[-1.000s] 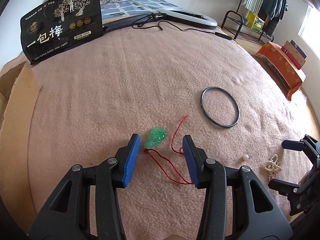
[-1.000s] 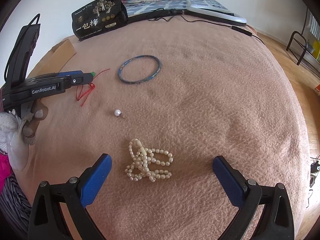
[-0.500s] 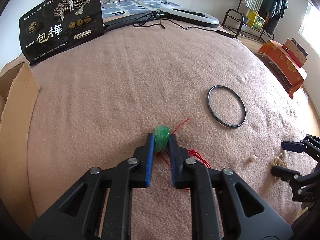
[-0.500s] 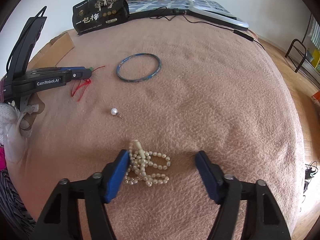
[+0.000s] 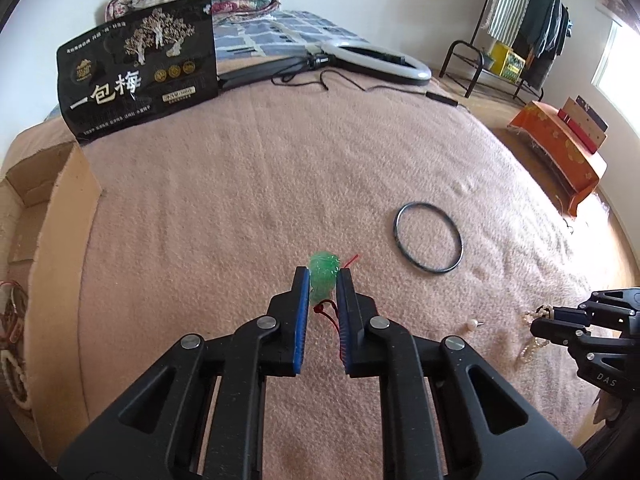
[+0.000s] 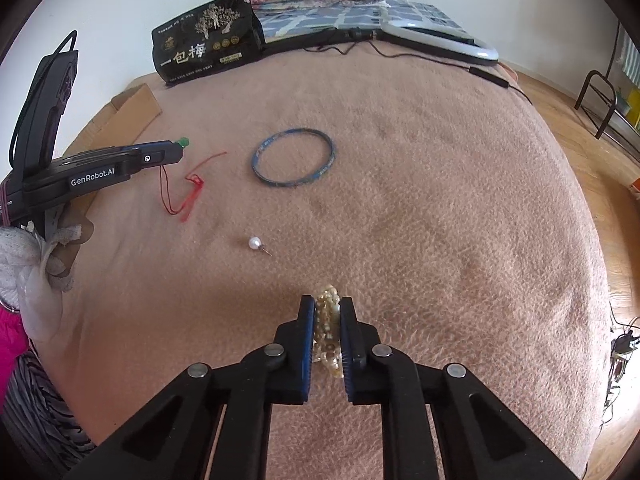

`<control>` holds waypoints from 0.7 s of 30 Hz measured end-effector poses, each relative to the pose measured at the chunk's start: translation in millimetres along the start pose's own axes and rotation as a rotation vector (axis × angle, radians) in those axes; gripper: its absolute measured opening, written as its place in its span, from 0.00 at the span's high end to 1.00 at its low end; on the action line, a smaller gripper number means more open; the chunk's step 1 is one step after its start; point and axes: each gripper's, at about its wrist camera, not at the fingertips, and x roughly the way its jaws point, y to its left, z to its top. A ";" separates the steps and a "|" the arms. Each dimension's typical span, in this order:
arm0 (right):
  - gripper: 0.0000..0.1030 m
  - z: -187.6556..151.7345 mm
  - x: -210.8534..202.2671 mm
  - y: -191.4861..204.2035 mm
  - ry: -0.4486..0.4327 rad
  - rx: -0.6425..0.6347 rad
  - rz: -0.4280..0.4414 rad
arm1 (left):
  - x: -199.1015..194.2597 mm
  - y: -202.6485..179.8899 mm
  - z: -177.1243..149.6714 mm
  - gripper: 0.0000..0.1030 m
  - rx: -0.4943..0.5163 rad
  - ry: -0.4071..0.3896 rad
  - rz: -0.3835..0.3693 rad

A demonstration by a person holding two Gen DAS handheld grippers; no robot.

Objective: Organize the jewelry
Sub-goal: 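Lift the pendant and pearl necklace and carry both toward the cardboard box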

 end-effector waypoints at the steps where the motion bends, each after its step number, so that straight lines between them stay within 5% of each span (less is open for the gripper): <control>1: 0.90 1.3 -1.8 0.5 -0.006 -0.001 -0.001 | -3.9 0.3 0.9 0.89 -0.004 -0.007 -0.004; 21: 0.92 43.6 -58.0 30.9 -0.184 0.022 0.051 | -100.0 28.5 21.6 0.89 -0.093 -0.206 -0.057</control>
